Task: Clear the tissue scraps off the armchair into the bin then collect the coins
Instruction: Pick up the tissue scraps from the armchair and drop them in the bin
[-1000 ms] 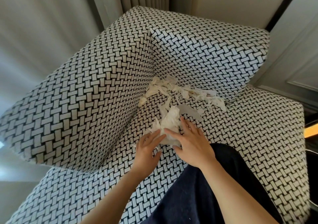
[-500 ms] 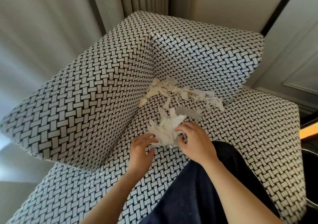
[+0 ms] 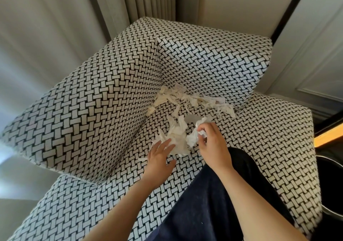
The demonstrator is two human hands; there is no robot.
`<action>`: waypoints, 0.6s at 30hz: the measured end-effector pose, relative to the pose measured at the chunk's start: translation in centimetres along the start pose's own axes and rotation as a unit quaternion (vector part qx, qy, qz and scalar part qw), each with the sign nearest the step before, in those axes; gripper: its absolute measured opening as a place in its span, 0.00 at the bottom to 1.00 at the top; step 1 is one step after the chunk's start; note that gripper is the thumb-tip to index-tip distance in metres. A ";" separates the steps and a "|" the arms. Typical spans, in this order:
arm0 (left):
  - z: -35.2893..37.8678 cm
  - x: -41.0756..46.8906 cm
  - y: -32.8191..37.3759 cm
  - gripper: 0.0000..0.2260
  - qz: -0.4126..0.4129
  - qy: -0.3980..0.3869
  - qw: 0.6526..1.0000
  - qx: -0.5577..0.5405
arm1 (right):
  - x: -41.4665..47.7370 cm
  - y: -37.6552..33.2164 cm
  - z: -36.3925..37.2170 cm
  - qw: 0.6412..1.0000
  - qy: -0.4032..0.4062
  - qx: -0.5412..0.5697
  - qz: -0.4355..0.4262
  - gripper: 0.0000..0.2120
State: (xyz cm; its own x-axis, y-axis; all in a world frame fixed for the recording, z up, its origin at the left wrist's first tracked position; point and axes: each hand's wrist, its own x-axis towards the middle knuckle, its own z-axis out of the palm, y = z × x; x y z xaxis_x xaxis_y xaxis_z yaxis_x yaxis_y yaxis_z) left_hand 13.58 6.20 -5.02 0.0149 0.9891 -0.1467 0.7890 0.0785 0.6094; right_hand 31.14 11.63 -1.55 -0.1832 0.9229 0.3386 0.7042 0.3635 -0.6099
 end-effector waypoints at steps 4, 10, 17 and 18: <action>-1.0 0.0 0.9 0.24 -0.042 0.051 0.994 -0.090 | 0.1 0.0 -0.5 0.999 0.021 0.024 0.005 0.12; -3.8 1.2 3.4 0.19 -0.048 0.074 0.979 -0.185 | -0.2 0.0 -2.3 0.976 0.141 0.140 0.091 0.14; -4.4 3.9 10.4 0.17 -0.009 -0.017 0.975 -0.221 | -2.3 2.3 -6.4 0.884 0.292 0.245 0.270 0.16; -3.9 4.6 11.8 0.17 -0.003 -0.032 0.974 -0.224 | -2.9 3.2 -7.3 0.873 0.303 0.245 0.294 0.17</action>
State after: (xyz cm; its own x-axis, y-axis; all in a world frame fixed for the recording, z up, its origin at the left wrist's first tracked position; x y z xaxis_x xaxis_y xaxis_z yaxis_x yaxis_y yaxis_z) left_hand 20.52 12.14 4.57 0.0607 0.9798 -0.1907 0.4417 0.1449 0.8854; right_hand 38.95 9.21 0.78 0.6124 0.7854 0.0896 0.1483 -0.0028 -0.9889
